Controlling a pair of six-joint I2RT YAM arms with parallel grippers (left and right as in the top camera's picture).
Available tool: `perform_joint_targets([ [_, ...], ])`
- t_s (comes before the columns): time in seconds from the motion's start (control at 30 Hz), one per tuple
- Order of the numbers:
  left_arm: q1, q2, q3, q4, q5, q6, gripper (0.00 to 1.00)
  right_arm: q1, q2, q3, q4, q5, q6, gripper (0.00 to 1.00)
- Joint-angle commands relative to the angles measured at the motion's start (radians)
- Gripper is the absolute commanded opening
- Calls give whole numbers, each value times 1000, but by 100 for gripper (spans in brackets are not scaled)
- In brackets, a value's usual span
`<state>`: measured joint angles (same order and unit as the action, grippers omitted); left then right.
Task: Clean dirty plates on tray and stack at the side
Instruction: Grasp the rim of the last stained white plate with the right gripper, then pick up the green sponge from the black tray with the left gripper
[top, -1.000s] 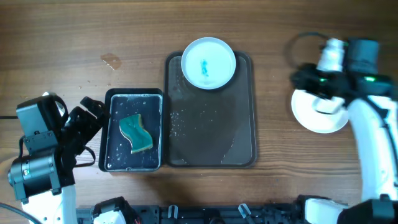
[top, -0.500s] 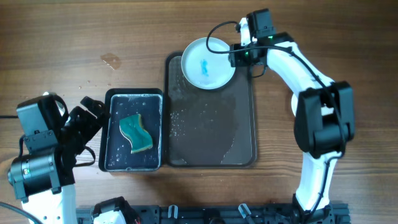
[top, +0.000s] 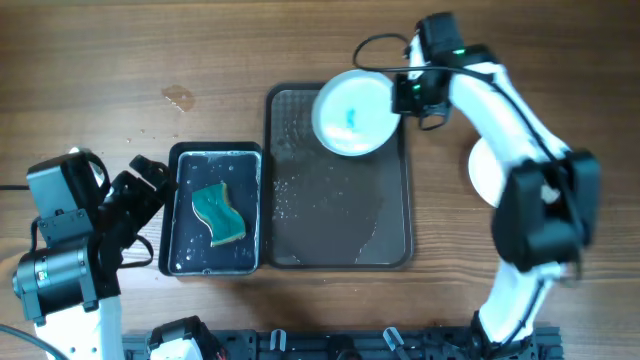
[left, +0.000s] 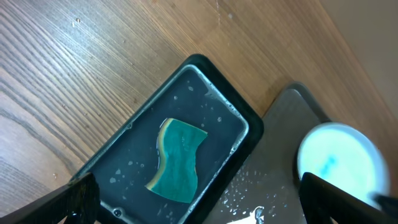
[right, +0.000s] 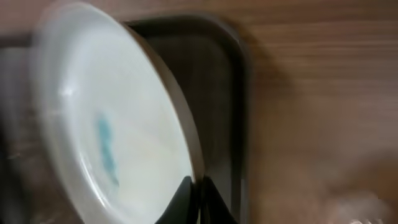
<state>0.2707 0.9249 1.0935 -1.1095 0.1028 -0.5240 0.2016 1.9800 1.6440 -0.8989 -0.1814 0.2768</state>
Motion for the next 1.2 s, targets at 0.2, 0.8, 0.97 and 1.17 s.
perform_joint_targets([
  [0.2, 6, 3, 19, -3, 32, 76, 100, 129, -278, -243, -159, -3, 181, 4],
  [0.8, -168, 367, 19, -94, 158, 220, 92, 190, -517, -594, 232, 27, 101, 44],
  [0.97, -242, 538, 6, -93, 69, 89, 73, 191, -686, -594, 222, 24, 66, 46],
  [1.17, -289, 695, -123, 66, 168, 67, 39, 191, -706, -594, 209, 25, 67, 46],
])
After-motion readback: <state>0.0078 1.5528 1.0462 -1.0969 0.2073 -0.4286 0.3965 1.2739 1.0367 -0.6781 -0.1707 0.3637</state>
